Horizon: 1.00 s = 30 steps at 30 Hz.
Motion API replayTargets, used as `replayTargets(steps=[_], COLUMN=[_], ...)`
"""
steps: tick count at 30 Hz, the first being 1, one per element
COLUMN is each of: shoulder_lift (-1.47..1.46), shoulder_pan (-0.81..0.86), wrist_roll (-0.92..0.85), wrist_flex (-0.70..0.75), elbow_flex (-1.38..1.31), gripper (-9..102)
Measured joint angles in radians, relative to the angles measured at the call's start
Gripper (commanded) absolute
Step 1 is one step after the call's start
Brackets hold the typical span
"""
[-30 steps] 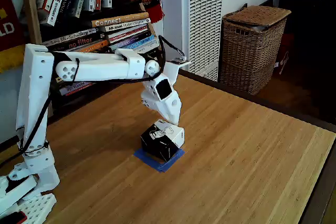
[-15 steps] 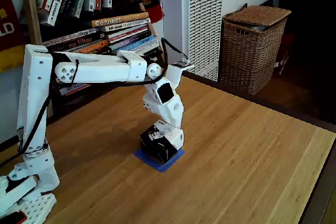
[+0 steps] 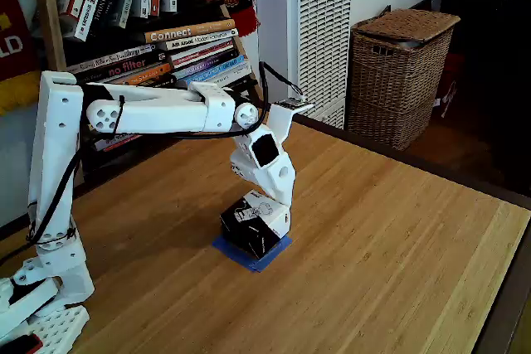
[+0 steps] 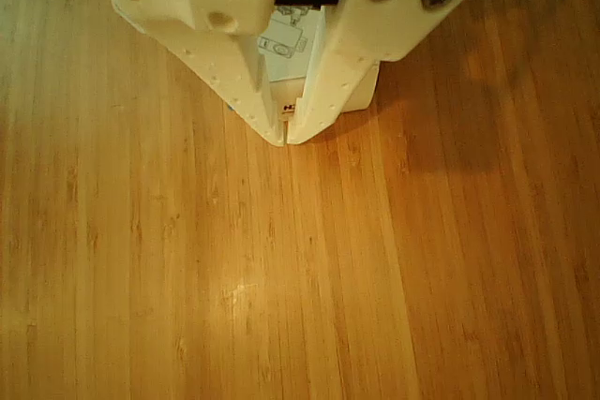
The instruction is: Push the box on top of the target
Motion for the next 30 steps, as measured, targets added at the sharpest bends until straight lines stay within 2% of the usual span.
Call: replayTargets(steps=[22, 30], shoulder_lift=[0.0, 0.0], shoulder_pan=[0.018, -0.021], wrist_roll=[-0.002, 0.006], wrist_flex=[-0.015, -0.003], elbow_flex=[0.021, 0.021], gripper=[0, 0])
